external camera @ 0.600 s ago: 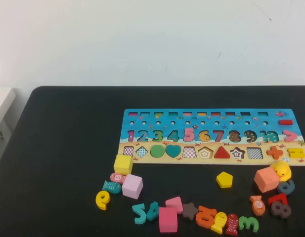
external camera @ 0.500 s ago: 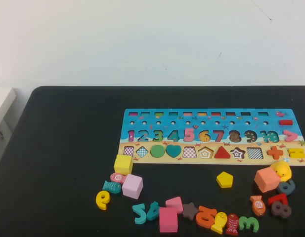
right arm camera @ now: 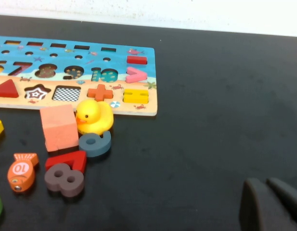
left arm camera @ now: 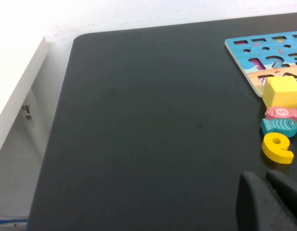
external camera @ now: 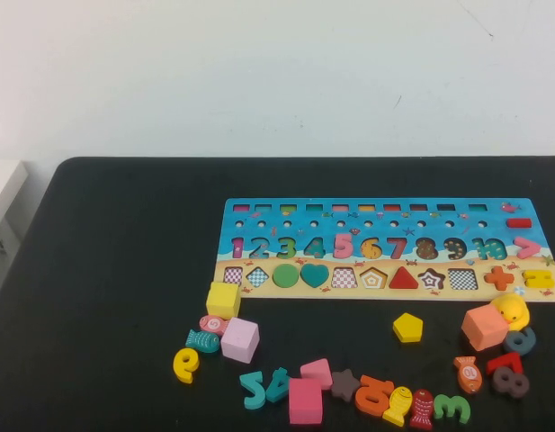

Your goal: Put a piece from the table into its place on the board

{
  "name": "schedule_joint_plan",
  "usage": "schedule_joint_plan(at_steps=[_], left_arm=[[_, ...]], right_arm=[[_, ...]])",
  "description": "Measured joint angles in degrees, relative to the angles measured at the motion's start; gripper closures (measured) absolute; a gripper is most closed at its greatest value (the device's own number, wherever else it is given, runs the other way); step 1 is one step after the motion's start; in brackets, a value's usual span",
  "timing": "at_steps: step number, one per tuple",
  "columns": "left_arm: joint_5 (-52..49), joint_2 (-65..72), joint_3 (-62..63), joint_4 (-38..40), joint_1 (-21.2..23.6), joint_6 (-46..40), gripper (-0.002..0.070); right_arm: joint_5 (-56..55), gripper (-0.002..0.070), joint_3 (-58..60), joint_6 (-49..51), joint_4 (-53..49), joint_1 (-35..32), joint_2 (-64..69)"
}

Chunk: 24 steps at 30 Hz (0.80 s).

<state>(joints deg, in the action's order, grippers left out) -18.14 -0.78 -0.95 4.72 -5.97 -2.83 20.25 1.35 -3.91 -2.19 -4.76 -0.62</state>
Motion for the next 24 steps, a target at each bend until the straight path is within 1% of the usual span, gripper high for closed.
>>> schedule_joint_plan(at_steps=[15, 20, 24], left_arm=[[0.0, 0.0, 0.0, 0.0, 0.0, 0.0, 0.0676], [0.0, 0.0, 0.0, 0.0, 0.0, 0.0, 0.0676], [0.0, 0.0, 0.0, 0.0, 0.0, 0.0, 0.0676]], right_arm=[[-0.5, 0.0657, 0.0, 0.0, 0.0, 0.0, 0.0], [-6.4, 0.0658, 0.0, 0.0, 0.0, 0.0, 0.0], [-16.6, 0.0658, 0.1, 0.0, 0.0, 0.0, 0.0]])
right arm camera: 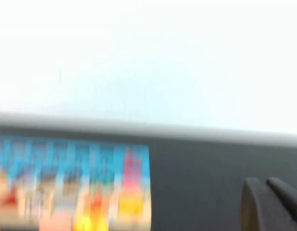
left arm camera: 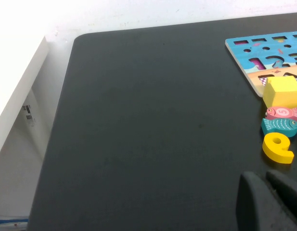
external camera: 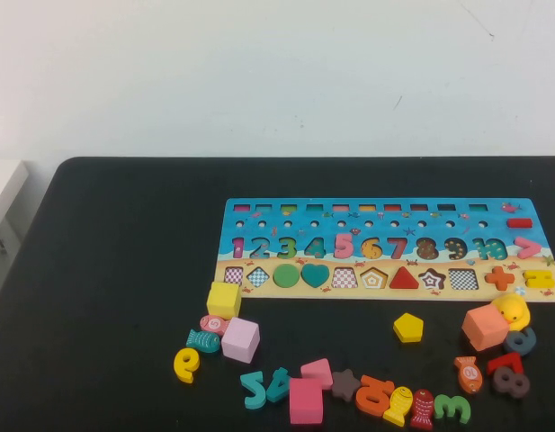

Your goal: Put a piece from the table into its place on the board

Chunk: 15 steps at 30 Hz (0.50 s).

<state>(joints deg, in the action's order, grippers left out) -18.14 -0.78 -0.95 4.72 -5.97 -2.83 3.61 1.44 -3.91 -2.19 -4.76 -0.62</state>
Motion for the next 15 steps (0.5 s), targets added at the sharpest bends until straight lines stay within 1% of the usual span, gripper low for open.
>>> schedule_joint_plan(at_steps=[5, 8, 12, 15], left_arm=[[0.0, 0.0, 0.0, 0.0, 0.0, -0.1, 0.0676], [0.0, 0.0, 0.0, 0.0, 0.0, -0.1, 0.0676], [0.0, 0.0, 0.0, 0.0, 0.0, -0.1, 0.0676], [0.0, 0.0, 0.0, 0.0, 0.0, -0.1, 0.0676]], right_arm=[[-16.9, 0.0657, 0.3, 0.0, 0.0, 0.0, 0.0], [-25.2, 0.0658, 0.3, 0.0, 0.0, 0.0, 0.0], [-30.1, 0.0658, 0.3, -0.4, 0.0, 0.0, 0.0], [-31.3, 0.0658, 0.3, -2.7, 3.6, 0.0, 0.0]])
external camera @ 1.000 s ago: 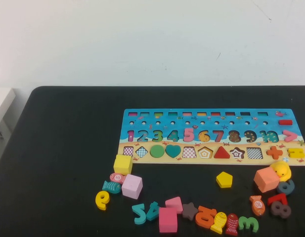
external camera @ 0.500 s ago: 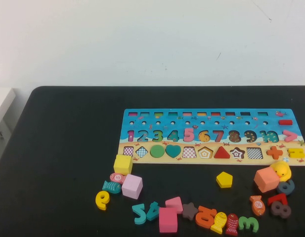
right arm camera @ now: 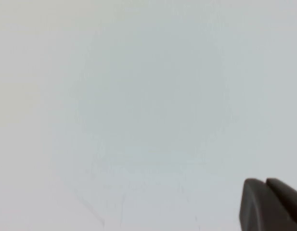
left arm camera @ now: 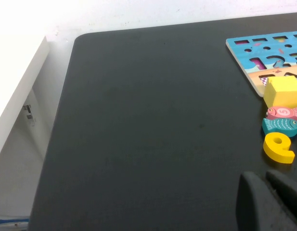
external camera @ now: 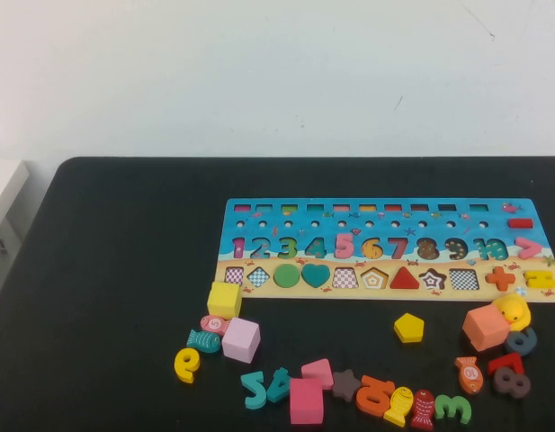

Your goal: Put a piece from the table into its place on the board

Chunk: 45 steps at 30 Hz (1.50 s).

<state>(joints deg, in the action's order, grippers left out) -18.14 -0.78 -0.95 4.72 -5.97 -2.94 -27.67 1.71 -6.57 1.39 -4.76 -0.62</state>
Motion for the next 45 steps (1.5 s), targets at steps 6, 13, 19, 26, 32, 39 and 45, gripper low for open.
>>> schedule_joint_plan(at_steps=[6, 13, 19, 26, 32, 39, 45], left_arm=[[0.0, 0.0, 0.0, 0.0, 0.0, 0.0, 0.0676], [0.0, 0.0, 0.0, 0.0, 0.0, 0.0, 0.0676], [0.0, 0.0, 0.0, 0.0, 0.0, 0.0, 0.0676], [0.0, 0.0, 0.0, 0.0, 0.0, 0.1, 0.0676], [0.0, 0.0, 0.0, 0.0, 0.0, 0.1, 0.0676], [0.0, 0.0, 0.0, 0.0, 0.0, 0.1, 0.0676], [0.0, 0.0, 0.0, 0.0, 0.0, 0.1, 0.0676]], right_arm=[[-6.9, 0.0658, 0.0, -1.2, 7.7, 0.0, 0.0], [15.0, 0.0657, -14.2, -6.0, 7.0, 0.0, 0.1], [39.1, 0.0657, -30.8, -7.3, 6.9, 0.0, 9.4], [66.0, 0.0658, -44.7, -7.5, 9.2, 0.0, 30.5], [70.1, 0.0658, -45.1, -13.3, 15.4, 0.0, 41.0], [73.7, 0.0657, -45.6, -27.7, 32.1, 0.0, 54.9], [72.8, 0.0657, -50.5, -36.4, 41.1, 5.4, 70.9]])
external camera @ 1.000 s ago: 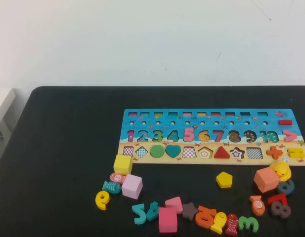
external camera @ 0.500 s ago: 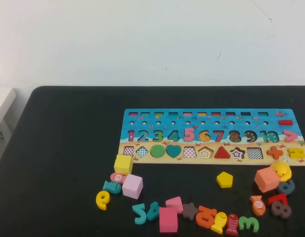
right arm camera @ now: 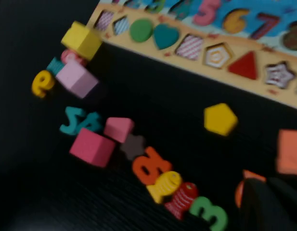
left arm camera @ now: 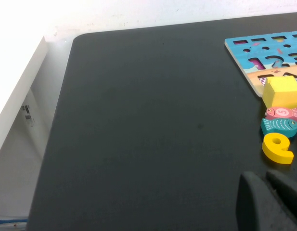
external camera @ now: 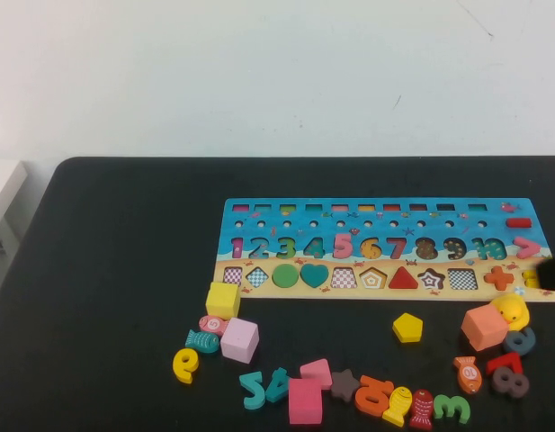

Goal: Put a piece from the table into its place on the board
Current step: Pick up the "Pentagon"

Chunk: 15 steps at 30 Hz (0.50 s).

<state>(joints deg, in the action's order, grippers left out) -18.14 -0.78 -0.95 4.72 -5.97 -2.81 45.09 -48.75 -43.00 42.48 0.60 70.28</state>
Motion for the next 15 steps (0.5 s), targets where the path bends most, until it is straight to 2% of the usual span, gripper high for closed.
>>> schedule_joint_plan(at_steps=[5, 10, 12, 15], left_arm=[[0.0, 0.0, 0.0, 0.0, 0.0, 0.0, 0.0676], [0.0, 0.0, 0.0, 0.0, 0.0, -0.1, 0.0676], [0.0, 0.0, 0.0, 0.0, 0.0, -0.1, 0.0676], [0.0, 0.0, 0.0, 0.0, 0.0, -0.1, 0.0676]], right_arm=[[-3.6, 0.0658, -5.8, -0.1, -0.5, 10.4, 11.3], [-6.0, 0.0651, -12.2, 10.4, -10.5, 19.1, 20.1], [-4.2, 0.061, -14.9, 14.6, -14.8, 20.9, 23.3], [-1.6, 0.0492, -18.0, 17.8, -18.9, 22.2, 27.4]])
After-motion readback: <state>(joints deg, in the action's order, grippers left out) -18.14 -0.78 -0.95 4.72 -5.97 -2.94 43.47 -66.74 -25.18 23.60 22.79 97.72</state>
